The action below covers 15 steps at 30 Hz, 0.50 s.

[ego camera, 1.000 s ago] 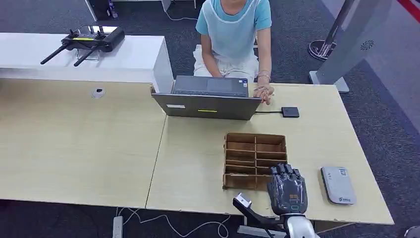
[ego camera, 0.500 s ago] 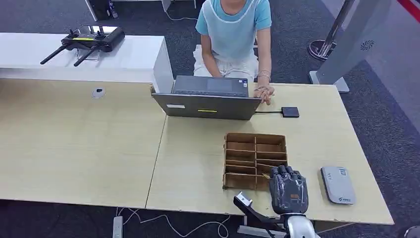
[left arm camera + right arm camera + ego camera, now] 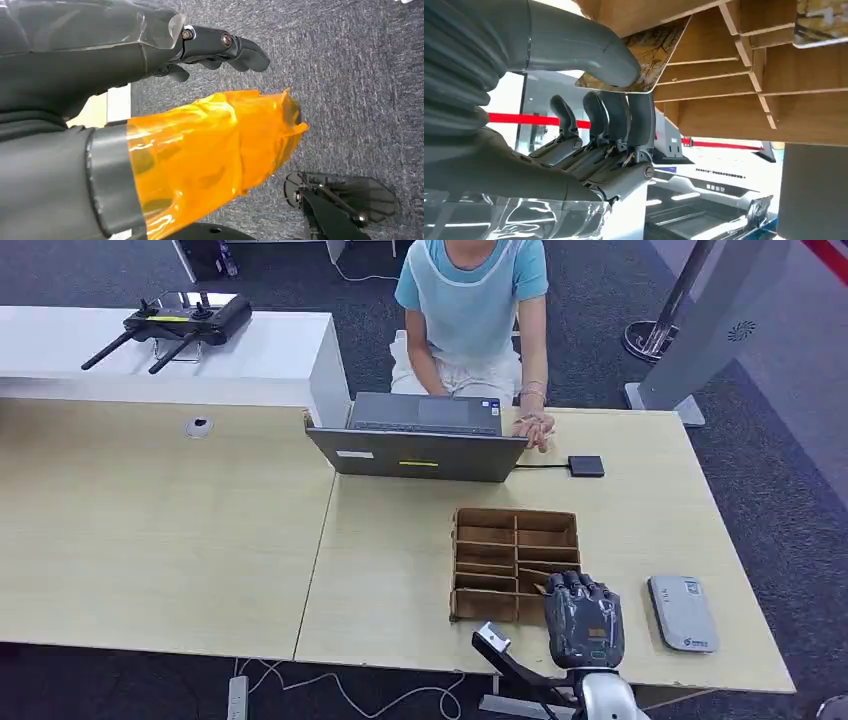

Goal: Pass the card to the sensor for recognition and then transmit it.

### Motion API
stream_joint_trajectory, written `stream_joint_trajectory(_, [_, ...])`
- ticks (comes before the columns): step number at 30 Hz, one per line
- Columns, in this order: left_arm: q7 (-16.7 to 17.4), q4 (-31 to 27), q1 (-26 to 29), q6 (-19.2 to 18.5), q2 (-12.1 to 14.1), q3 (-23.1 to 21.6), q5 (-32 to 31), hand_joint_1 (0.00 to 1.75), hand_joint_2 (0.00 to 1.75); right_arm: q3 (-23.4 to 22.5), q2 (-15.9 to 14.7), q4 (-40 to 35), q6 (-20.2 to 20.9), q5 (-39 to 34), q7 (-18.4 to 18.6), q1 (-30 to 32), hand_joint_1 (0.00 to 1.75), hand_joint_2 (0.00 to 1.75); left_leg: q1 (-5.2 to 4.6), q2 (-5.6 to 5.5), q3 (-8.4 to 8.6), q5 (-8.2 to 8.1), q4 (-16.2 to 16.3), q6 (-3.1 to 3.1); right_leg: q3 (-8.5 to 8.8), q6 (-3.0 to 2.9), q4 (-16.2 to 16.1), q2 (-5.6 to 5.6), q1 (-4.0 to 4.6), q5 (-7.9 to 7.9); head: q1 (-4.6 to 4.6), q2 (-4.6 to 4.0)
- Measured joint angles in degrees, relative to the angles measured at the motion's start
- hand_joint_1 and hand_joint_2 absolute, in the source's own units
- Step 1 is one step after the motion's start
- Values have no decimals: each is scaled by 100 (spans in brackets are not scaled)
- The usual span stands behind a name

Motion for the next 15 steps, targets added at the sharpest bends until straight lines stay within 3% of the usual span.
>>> stream_joint_trajectory(6, [0, 0, 0, 0, 0, -2, -7, 0, 0, -293, 103, -168, -131, 0, -568, 130, 148, 175, 0, -1, 0, 0, 0, 0, -1, 0, 0, -1, 0, 0, 0, 0])
stream_joint_trajectory(15, [0, 0, 4, 0, 0, -2, 24, 0, 0, -1264, 870, -732, -194, -153, -2236, 539, 150, 175, 2, 0, 0, 0, -1, 0, -2, -2, 1, 0, 1, -1, 0, 0])
